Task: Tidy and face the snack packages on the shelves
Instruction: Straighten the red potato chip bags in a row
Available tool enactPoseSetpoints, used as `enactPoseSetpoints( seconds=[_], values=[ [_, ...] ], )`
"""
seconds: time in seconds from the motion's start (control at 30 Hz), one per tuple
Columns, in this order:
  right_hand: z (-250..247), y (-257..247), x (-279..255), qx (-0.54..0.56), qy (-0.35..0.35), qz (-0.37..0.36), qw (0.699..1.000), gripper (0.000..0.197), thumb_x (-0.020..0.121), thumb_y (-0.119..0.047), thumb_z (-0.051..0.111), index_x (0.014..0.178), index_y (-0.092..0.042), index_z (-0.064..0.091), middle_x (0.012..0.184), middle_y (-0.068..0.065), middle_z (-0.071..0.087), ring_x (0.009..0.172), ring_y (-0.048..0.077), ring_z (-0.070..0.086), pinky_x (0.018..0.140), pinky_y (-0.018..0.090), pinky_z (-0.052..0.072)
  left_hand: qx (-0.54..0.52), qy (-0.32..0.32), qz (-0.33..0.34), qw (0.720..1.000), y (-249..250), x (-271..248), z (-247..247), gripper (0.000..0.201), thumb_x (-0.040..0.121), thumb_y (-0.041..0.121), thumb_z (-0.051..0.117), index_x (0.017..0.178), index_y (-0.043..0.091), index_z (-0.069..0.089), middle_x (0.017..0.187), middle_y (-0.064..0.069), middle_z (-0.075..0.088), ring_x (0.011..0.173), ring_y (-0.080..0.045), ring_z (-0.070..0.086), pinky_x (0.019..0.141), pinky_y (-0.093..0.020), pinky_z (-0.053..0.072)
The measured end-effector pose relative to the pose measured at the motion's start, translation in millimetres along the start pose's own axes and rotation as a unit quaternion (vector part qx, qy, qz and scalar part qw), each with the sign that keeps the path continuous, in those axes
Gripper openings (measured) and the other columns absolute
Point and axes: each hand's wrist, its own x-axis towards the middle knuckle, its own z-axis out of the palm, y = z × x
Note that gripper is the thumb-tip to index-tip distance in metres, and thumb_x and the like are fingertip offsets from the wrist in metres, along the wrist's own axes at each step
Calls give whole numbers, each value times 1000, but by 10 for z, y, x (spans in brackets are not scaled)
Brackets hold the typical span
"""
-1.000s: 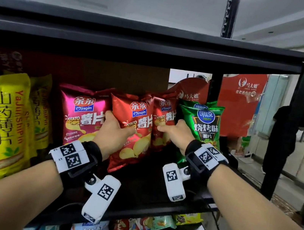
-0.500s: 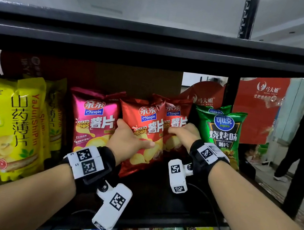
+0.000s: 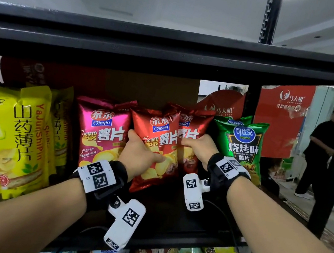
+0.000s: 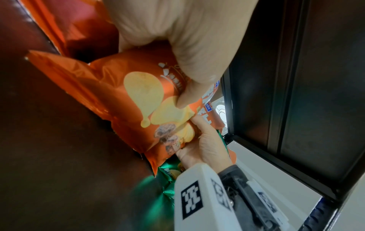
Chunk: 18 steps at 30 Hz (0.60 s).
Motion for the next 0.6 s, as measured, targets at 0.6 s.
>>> enactPoseSetpoints(
  seconds=[0.6],
  values=[
    [-474, -672, -713, -153, 191, -171, 954, 65, 71, -36, 84, 113, -14, 39, 98, -1, 64, 87, 19, 67, 78, 41, 58, -11, -8, -4, 1000, -45, 350, 165, 86, 73, 7, 87, 136, 7, 28, 113, -2, 57, 113, -25, 59, 100, -41, 52]
  ],
)
